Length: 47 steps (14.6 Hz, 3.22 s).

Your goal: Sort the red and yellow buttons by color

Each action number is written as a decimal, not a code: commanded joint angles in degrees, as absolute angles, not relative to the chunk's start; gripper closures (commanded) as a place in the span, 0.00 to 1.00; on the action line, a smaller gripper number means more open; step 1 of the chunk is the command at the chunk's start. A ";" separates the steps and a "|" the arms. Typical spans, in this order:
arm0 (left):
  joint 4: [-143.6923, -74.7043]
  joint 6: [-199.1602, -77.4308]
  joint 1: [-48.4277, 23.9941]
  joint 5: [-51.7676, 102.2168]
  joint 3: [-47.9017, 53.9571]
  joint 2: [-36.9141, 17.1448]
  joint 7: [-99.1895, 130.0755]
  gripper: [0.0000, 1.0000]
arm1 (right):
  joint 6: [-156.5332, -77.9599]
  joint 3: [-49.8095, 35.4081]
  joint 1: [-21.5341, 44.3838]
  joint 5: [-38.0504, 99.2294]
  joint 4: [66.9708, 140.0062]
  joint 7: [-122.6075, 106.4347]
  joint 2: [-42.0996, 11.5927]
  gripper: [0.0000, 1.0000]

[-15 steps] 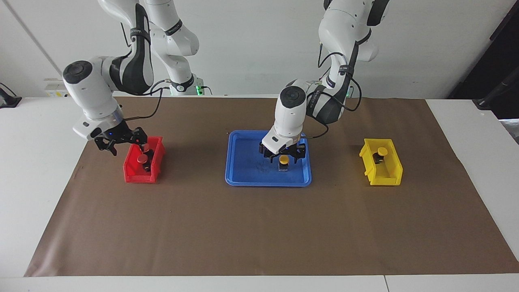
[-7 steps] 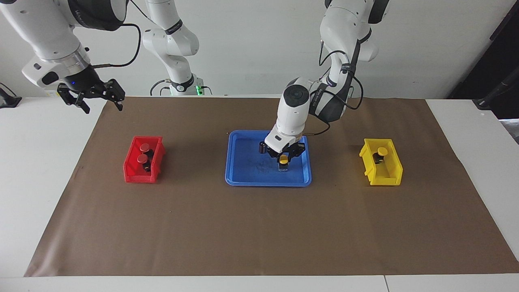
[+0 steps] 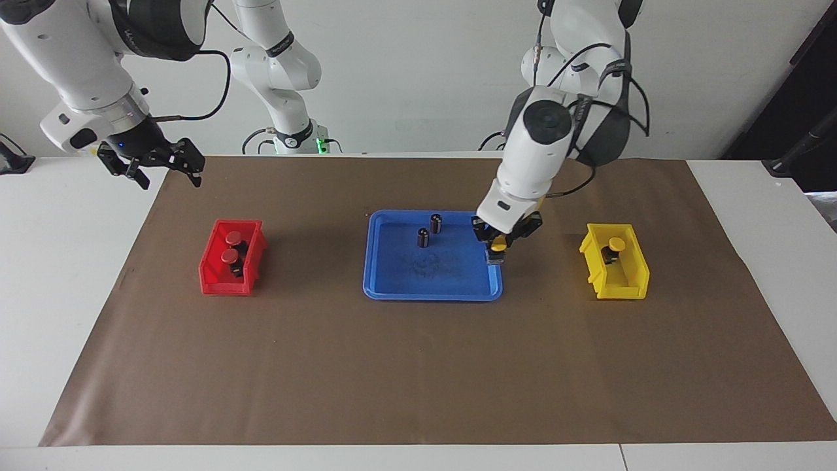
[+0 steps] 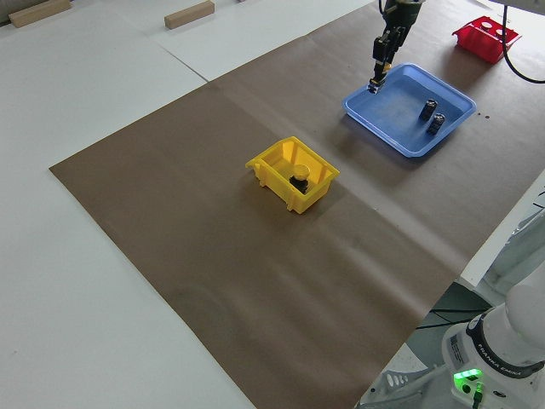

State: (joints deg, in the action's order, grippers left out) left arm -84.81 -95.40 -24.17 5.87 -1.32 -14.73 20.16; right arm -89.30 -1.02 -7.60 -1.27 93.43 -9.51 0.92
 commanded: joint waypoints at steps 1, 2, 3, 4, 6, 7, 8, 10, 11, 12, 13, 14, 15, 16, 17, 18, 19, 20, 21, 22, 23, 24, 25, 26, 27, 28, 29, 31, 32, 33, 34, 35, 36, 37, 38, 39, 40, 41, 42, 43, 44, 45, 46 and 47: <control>-82.09 -87.73 -11.91 8.88 -1.23 -12.93 4.71 0.99 | -88.94 -0.62 -7.21 -0.62 91.85 -8.26 -0.08 0.00; -82.09 -86.84 -8.56 8.70 -1.14 -12.31 -0.56 0.99 | -88.86 -0.62 -7.29 -0.96 91.67 -8.26 -0.09 0.00; -82.79 -87.18 -5.83 8.09 -1.06 -12.04 -6.01 0.99 | -88.60 -0.62 -7.29 -1.23 90.89 -8.35 -0.26 0.00; -85.14 -88.58 -4.23 6.35 -1.05 -11.08 -10.76 0.99 | -88.51 -0.62 -7.12 -1.32 90.53 -8.35 -0.61 0.00; -92.68 -95.50 -2.20 4.05 -1.05 -8.01 -13.35 0.99 | -88.33 -0.62 -6.77 -1.41 90.53 -8.26 -0.62 0.00; -96.73 -99.63 -2.02 3.52 -1.05 -6.61 -13.45 0.99 | -88.24 -0.62 -6.59 -1.41 90.53 -8.17 -0.62 0.00; -100.25 -103.15 -1.93 2.65 -1.14 -5.72 -13.45 0.99 | -88.50 -0.62 -6.59 -1.41 90.53 -8.17 -0.62 0.00; -104.92 -108.43 -1.15 1.76 -1.05 -5.27 -13.53 0.99 | -88.24 -0.62 -6.59 -1.41 90.53 -8.17 -0.62 0.00; -106.07 -110.28 -1.06 1.50 -1.05 -5.36 -13.54 0.99 | -88.16 -0.62 -6.77 -1.41 90.79 -8.17 -0.53 0.00; -106.87 -111.78 -1.05 0.71 -1.05 -5.71 -13.80 0.99 | -88.15 -0.62 -6.94 -1.41 90.70 -8.17 -0.53 0.00; -107.66 -113.10 -1.05 0.27 -1.05 -6.06 -13.89 0.99 | -88.15 -0.62 -6.94 -1.49 90.70 -8.17 -0.53 0.00; -109.15 -114.68 -0.97 0.18 -1.05 -6.06 -13.89 0.99 | -88.15 -0.62 -6.86 -1.49 90.62 -8.17 -0.53 0.00; -110.47 -116.18 -0.97 0.18 -1.05 -5.98 -13.89 0.99 | -88.07 -0.62 -6.86 -1.49 90.70 -8.26 -0.53 0.00; -112.39 -118.45 -0.97 0.18 -1.05 -5.98 -13.80 0.99 | -87.89 -0.62 -6.94 -1.49 90.70 -8.26 -0.53 0.00; -113.89 -120.56 -1.05 0.18 -1.05 -6.06 -13.80 0.99 | -87.89 -0.62 -7.03 -1.49 90.70 -8.26 -0.53 0.00; -114.95 -122.33 -1.05 0.18 -1.05 -6.41 -13.71 0.99 | -87.89 -0.62 -7.12 -1.49 90.70 -8.26 -0.53 0.00; -115.83 -124.00 -1.05 0.18 -1.05 -6.59 -13.71 0.99 | -87.89 -0.62 -7.12 -1.49 90.70 -8.26 -0.53 0.00; -116.80 -125.67 -1.05 0.18 -1.05 -7.11 -13.62 0.99 | -87.98 -0.62 -7.03 -1.49 90.70 -8.26 -0.53 0.00; -117.85 -127.25 -1.32 0.18 -1.05 -7.38 -13.10 0.99 | -87.98 -0.62 -7.03 -1.49 90.70 -8.17 -0.53 0.00; -119.08 -129.53 -1.67 0.18 -0.97 -7.82 -12.31 0.99 | -87.98 -0.62 -7.03 -1.49 90.70 -8.17 -0.53 0.00; -119.70 -130.59 -1.84 0.18 -0.97 -8.34 -12.04 0.99 | -87.98 -0.62 -7.03 -1.49 90.70 -8.17 -0.53 0.00; -119.71 -130.61 -1.93 0.18 -0.97 -8.44 -12.04 0.98 | -87.98 -0.62 -7.03 -1.49 90.70 -8.17 -0.53 0.00; -119.62 -130.26 -1.93 0.18 -0.97 -8.44 -12.22 0.89 | -87.98 -0.62 -7.03 -1.49 90.70 -8.17 -0.53 0.00; -119.27 -130.17 -2.02 0.18 -0.97 -8.52 -12.13 0.70 | -87.98 -0.62 -7.03 -1.49 90.70 -8.17 -0.53 0.00; -119.01 -129.90 -2.02 0.18 -0.97 -8.53 -12.13 0.63 | -87.98 -0.62 -7.03 -1.49 90.70 -8.17 -0.53 0.00; -118.57 -129.73 -2.02 0.18 -0.97 -8.35 -12.13 0.59 | -87.98 -0.62 -7.03 -1.49 90.70 -8.17 -0.53 0.00; -116.82 -128.07 -1.93 0.18 -0.97 -8.18 -12.22 0.58 | -87.98 -0.62 -7.03 -1.49 90.70 -8.17 -0.53 0.00; -110.17 -120.36 -2.02 0.26 -0.97 -8.52 -11.95 0.47 | -87.98 -0.62 -7.12 -1.49 90.70 -8.26 -0.53 0.00; -106.82 -116.58 -2.02 0.26 -0.97 -8.61 -11.87 0.36 | -87.98 -0.62 -7.12 -1.49 90.70 -8.17 -0.53 0.00; -104.53 -114.63 -2.11 0.26 -0.88 -8.61 -11.78 0.29 | -87.98 -0.62 -7.12 -1.49 90.70 -8.17 -0.53 0.00; -103.63 -113.83 -2.46 0.26 -0.79 -8.53 -11.78 0.24 | -88.07 -0.62 -7.12 -1.49 90.70 -8.17 -0.53 0.00; -103.19 -113.30 -2.90 0.26 -0.88 -8.53 -11.69 0.26 | -88.24 -0.62 -7.12 -1.49 90.62 -8.17 -0.53 0.00; -103.01 -112.86 -2.81 0.26 -0.88 -8.44 -11.69 0.29 | -88.42 -0.62 -7.03 -1.49 90.62 -8.17 -0.53 0.00; -102.92 -112.68 -2.81 0.26 -0.88 -8.26 -11.69 0.29 | -88.50 -0.62 -7.03 -1.49 90.62 -8.17 -0.53 0.00; -102.40 -111.72 -2.81 0.35 -0.88 -7.91 -11.69 0.28 | -88.51 -0.62 -6.94 -1.49 90.62 -8.17 -0.53 0.00; -99.52 -108.84 -2.55 0.70 -0.88 -7.82 -11.69 0.28 | -88.51 -0.62 -6.94 -1.49 90.53 -8.17 -0.53 0.00; -94.71 -104.11 -2.29 0.88 -0.79 -8.34 -11.69 0.23 | -88.51 -0.62 -6.86 -1.49 90.53 -8.17 -0.61 0.00; -91.70 -101.10 -2.29 0.88 -0.79 -8.52 -11.69 0.11 | -88.42 -0.62 -6.77 -1.49 90.53 -8.17 -0.53 0.00; -90.10 -99.94 -2.72 0.88 -0.88 -8.35 -11.69 0.00 | -88.33 -0.62 -6.68 -1.49 90.53 -8.17 -0.61 0.00; -89.22 -99.41 -2.90 0.88 -0.62 -7.91 -11.69 0.00 | -88.33 -0.62 -6.77 -1.49 90.53 -8.17 -0.53 0.00; -88.16 -98.19 -2.99 0.88 -0.35 -7.82 -11.78 0.00 | -88.33 -0.62 -6.77 -1.49 90.53 -8.17 -0.53 0.00; -86.94 -95.91 -3.08 0.62 -0.26 -7.91 -11.69 0.00 | -88.24 -0.62 -6.77 -1.49 90.53 -8.17 -0.53 0.00; -86.05 -94.24 -3.86 0.88 -0.26 -7.82 -11.78 0.00 | -88.24 -0.62 -6.77 -1.49 90.53 -8.17 -0.53 0.00; -85.70 -93.44 -4.48 0.97 -0.26 -7.65 -11.69 0.00 | -88.24 -0.62 -6.77 -1.49 90.53 -8.17 -0.61 0.00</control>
